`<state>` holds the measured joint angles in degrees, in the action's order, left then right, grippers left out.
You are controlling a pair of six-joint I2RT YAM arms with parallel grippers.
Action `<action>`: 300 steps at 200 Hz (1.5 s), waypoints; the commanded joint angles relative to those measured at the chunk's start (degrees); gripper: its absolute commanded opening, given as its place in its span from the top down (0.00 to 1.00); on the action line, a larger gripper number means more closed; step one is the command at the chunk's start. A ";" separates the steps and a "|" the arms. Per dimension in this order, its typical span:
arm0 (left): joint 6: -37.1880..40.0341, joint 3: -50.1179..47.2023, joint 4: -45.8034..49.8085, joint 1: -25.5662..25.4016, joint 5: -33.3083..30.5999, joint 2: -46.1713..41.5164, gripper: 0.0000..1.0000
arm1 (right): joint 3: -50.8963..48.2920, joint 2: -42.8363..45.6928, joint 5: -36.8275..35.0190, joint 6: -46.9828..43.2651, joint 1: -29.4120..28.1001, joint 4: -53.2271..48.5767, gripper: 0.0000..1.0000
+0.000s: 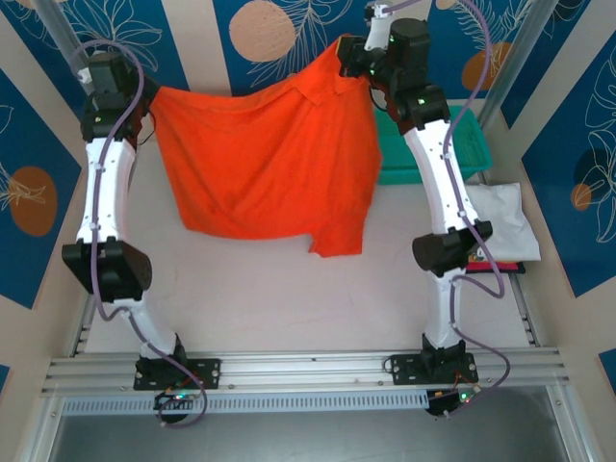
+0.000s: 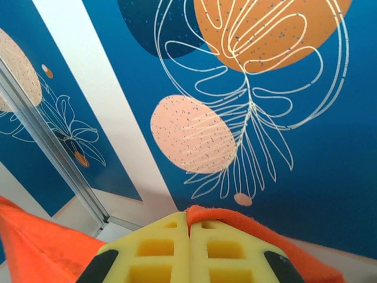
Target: Fold and stack the t-shirts
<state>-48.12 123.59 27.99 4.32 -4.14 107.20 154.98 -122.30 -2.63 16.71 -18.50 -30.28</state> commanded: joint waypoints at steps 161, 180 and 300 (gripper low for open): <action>-1.54 -74.52 -12.64 1.08 -0.98 -53.79 1.00 | -100.22 57.31 4.81 10.16 -0.53 22.50 1.00; -2.50 -83.46 -10.50 1.13 -1.30 -57.44 1.00 | -111.97 59.19 4.96 16.27 -1.05 23.12 1.00; -7.08 -96.67 -2.09 1.17 -7.29 -54.25 0.99 | -127.55 60.17 -8.26 45.92 -12.90 4.10 1.00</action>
<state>-53.36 28.60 22.15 5.04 -8.64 54.13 28.58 -64.03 -6.42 56.36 -30.65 -18.37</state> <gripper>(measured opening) 0.042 0.066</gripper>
